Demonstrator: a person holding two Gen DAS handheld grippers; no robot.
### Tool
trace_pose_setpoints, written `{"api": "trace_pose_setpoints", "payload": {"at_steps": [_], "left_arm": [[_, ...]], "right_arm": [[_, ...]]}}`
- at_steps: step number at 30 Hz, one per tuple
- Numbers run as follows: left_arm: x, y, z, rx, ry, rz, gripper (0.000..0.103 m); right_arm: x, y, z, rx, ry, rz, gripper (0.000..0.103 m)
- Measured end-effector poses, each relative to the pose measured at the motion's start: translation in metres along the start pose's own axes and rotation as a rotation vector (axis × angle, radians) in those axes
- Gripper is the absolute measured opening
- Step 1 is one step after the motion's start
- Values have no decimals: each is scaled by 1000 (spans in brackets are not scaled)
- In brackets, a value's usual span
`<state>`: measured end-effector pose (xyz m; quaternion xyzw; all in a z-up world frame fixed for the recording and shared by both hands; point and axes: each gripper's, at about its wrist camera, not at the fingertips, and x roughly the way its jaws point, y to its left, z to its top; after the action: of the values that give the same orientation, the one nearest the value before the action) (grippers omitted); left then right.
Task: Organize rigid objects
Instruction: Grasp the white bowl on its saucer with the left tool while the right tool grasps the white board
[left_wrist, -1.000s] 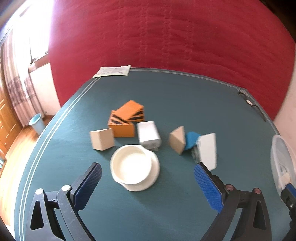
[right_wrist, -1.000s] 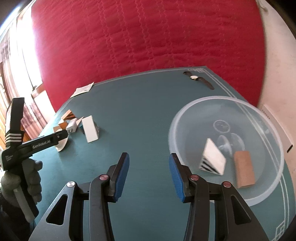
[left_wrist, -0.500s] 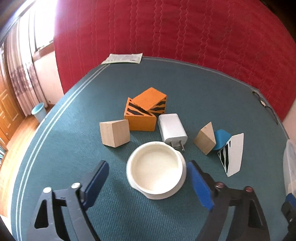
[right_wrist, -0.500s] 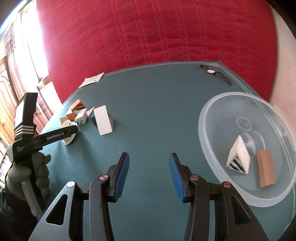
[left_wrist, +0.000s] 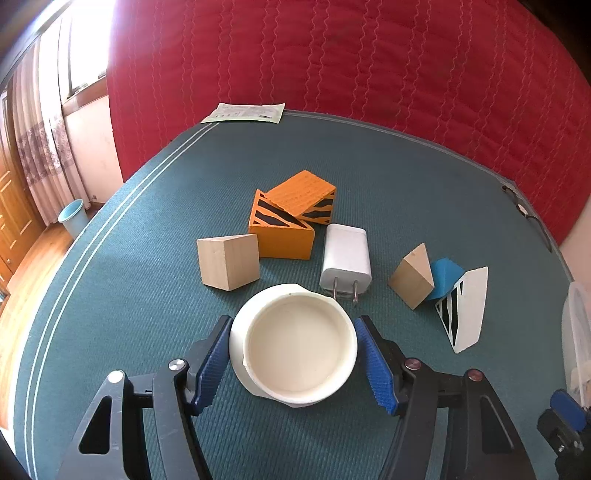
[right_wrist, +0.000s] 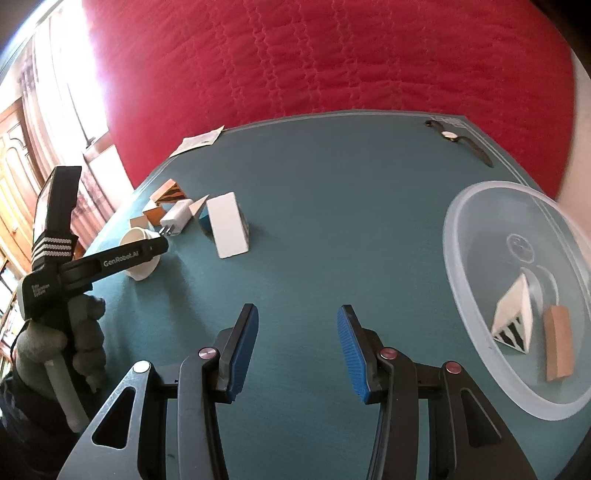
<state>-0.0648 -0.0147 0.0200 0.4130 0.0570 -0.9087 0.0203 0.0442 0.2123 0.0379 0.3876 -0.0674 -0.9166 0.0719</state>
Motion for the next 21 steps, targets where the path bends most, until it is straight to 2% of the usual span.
{"api": "trace_pose_setpoints", "payload": {"at_steps": [10,21], "left_arm": [[-7,3,-6,4,-1,-22,69],[-11,6,-13,21,9,-37,69]], "right_arm": [[20,30,22,-59,22,49,46],[65,54,51,-99,57,96,46]]}}
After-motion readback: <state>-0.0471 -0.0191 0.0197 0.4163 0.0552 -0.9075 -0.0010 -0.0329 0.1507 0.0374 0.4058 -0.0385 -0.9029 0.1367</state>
